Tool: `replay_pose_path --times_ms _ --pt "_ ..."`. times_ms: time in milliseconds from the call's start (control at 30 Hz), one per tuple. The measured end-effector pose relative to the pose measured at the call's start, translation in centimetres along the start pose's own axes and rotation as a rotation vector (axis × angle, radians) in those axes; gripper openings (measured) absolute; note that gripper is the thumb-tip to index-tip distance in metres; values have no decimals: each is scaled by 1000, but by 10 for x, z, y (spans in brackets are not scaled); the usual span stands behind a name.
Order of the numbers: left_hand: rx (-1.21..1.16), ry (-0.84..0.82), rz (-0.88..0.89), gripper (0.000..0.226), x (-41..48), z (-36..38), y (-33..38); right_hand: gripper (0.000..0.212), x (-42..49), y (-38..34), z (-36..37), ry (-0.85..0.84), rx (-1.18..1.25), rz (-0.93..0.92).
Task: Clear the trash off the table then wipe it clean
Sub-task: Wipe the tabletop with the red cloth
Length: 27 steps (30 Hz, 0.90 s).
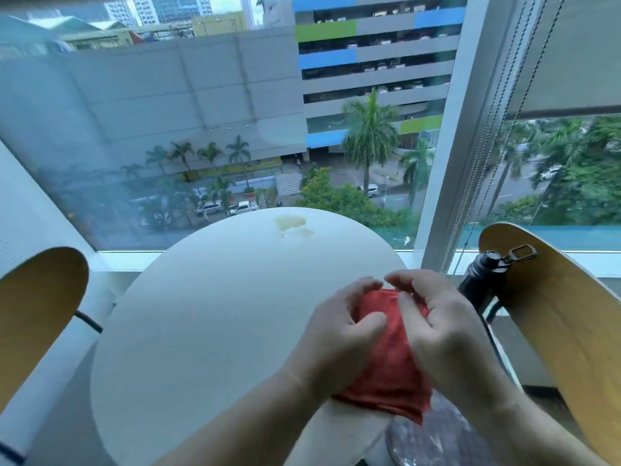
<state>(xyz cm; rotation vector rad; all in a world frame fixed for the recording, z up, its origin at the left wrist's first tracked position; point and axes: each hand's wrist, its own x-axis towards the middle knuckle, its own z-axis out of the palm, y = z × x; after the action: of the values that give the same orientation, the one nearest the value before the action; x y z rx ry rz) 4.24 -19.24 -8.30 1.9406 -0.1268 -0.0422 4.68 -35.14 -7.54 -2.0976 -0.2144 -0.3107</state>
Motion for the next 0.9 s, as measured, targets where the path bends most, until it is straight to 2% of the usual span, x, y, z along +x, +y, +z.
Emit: replay_pose_path --times_ms 33,67,133,167,300,367,433,500,567,700,900 --pt "-53 97 -8 48 2 -18 -7 27 -1 -5 7 -54 -172 -8" --pt "-32 184 -9 40 5 -37 -14 38 -4 -11 15 -136 -371 6" --pt "80 328 -37 29 12 -81 -28 64 -11 -17 30 -291 -688 159" --pt "129 387 -55 26 16 -103 -33 70 -14 -20 35 -335 -764 225" --pt "346 536 -146 28 30 -186 -62 75 -18 -28 52 -340 -773 343" --pt "431 563 -217 21 38 -219 -76 77 -15 -29 58 -339 -777 374" --pt "503 562 -259 24 47 -241 -88 77 -9 -27 65 -327 -793 390" --pt "567 526 -265 41 57 -250 -96 76 0 -23 70 -291 -831 396" --pt "614 460 -238 49 66 -250 -101 73 14 -17 75 -262 -862 393" --pt "715 346 -140 38 83 -238 -108 66 46 -6 88 -252 -879 330" --pt "828 262 -43 44 101 -230 -112 65 81 -18 122 -340 -839 117"
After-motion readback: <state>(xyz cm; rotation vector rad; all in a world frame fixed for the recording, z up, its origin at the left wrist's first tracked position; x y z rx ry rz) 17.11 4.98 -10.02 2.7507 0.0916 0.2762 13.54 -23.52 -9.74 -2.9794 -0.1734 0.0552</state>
